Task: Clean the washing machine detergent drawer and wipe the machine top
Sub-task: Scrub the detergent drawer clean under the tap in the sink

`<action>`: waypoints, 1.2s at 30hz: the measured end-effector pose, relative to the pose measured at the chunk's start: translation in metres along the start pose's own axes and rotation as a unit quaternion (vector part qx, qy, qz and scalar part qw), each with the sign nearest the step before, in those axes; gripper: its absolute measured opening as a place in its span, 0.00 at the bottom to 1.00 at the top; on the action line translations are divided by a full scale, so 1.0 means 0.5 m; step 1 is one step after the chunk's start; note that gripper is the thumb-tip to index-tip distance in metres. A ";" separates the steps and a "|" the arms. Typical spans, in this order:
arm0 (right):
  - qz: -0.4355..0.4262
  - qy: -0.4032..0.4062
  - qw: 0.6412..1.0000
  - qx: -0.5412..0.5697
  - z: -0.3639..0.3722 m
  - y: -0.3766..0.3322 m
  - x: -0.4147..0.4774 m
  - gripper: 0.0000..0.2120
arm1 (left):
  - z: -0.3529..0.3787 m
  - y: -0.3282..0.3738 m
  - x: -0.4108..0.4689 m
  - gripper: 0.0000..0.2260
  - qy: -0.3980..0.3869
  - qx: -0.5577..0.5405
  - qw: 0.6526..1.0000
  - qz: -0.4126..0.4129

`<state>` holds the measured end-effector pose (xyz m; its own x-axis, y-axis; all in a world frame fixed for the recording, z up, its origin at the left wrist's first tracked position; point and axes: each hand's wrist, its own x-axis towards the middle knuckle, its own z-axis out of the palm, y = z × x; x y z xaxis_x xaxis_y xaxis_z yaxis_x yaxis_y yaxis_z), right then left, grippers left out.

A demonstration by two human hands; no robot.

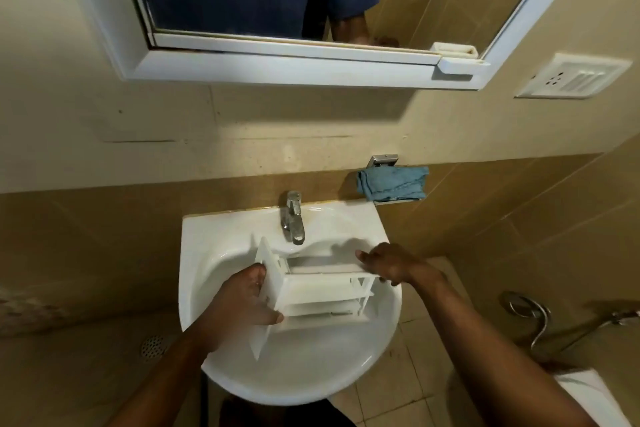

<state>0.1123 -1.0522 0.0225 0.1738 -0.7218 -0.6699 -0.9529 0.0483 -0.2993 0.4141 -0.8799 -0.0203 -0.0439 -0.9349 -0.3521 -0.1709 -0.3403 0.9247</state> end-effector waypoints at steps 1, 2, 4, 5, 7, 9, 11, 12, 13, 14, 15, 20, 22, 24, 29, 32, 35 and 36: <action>0.026 -0.028 0.998 0.041 0.017 0.006 0.002 0.31 | 0.001 0.005 -0.003 0.28 0.010 0.021 1.000 0.021; 0.035 -0.040 0.995 0.084 0.031 0.012 0.006 0.30 | 0.002 0.008 -0.003 0.28 0.022 0.045 0.998 0.041; 0.022 -0.021 0.986 0.164 0.043 0.017 0.007 0.28 | 0.002 0.007 -0.004 0.27 0.041 0.082 0.991 0.093; 0.003 0.002 0.981 0.196 0.044 0.020 0.004 0.26 | 0.002 0.000 -0.003 0.27 0.053 0.106 0.985 0.124; -0.038 0.047 0.966 0.250 0.047 0.025 -0.006 0.22 | -0.001 -0.025 -0.002 0.29 0.081 0.181 0.965 0.175; -0.059 0.076 0.955 0.282 0.056 0.034 -0.012 0.18 | -0.005 -0.055 0.000 0.32 0.088 0.226 0.953 0.179; -0.071 0.113 0.956 0.260 0.068 0.040 -0.015 0.13 | -0.007 -0.078 0.002 0.31 0.088 0.237 0.953 0.167; -0.079 0.133 0.956 0.248 0.072 0.041 -0.015 0.10 | -0.009 -0.088 0.001 0.30 0.089 0.237 0.954 0.164; -0.083 0.151 0.954 0.246 0.073 0.040 -0.016 0.08 | -0.011 -0.094 -0.001 0.29 0.088 0.240 0.953 0.166; -0.083 0.163 0.952 0.245 0.074 0.041 -0.015 0.07 | -0.012 -0.098 -0.004 0.29 0.085 0.244 0.952 0.167; -0.083 0.170 0.951 0.244 0.075 0.044 -0.013 0.07 | -0.012 -0.101 -0.006 0.30 0.080 0.241 0.953 0.166; -0.071 0.173 0.944 0.271 0.092 0.045 -0.008 0.08 | -0.012 -0.095 -0.012 0.37 0.082 0.207 0.966 0.131; -0.075 0.174 0.943 0.275 0.088 0.042 -0.010 0.09 | -0.010 -0.089 -0.010 0.36 0.091 0.182 0.972 0.114; -0.075 0.161 0.946 0.271 0.081 0.041 -0.011 0.10 | -0.004 -0.082 -0.002 0.32 0.103 0.131 0.982 0.085; -0.089 0.161 0.964 0.191 0.058 0.021 -0.004 0.12 | 0.019 -0.053 0.034 0.20 0.164 0.051 0.983 0.060; -0.122 0.216 0.959 0.139 0.036 0.020 -0.008 0.10 | 0.019 -0.046 0.038 0.21 0.155 0.046 0.984 0.074; -0.132 0.215 0.958 0.135 0.043 0.037 -0.013 0.06 | 0.018 -0.053 0.032 0.27 0.108 0.064 0.988 0.089; -0.137 0.224 0.955 0.140 0.050 0.045 -0.012 0.05 | 0.019 -0.054 0.028 0.28 0.106 0.069 0.987 0.095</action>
<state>0.0960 -1.0296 0.0030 0.2229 -0.9537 -0.2019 -0.7726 -0.0465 -0.6332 0.4086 -0.8827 -0.0514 0.1176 -0.9854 -0.1231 -0.3125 -0.1544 0.9373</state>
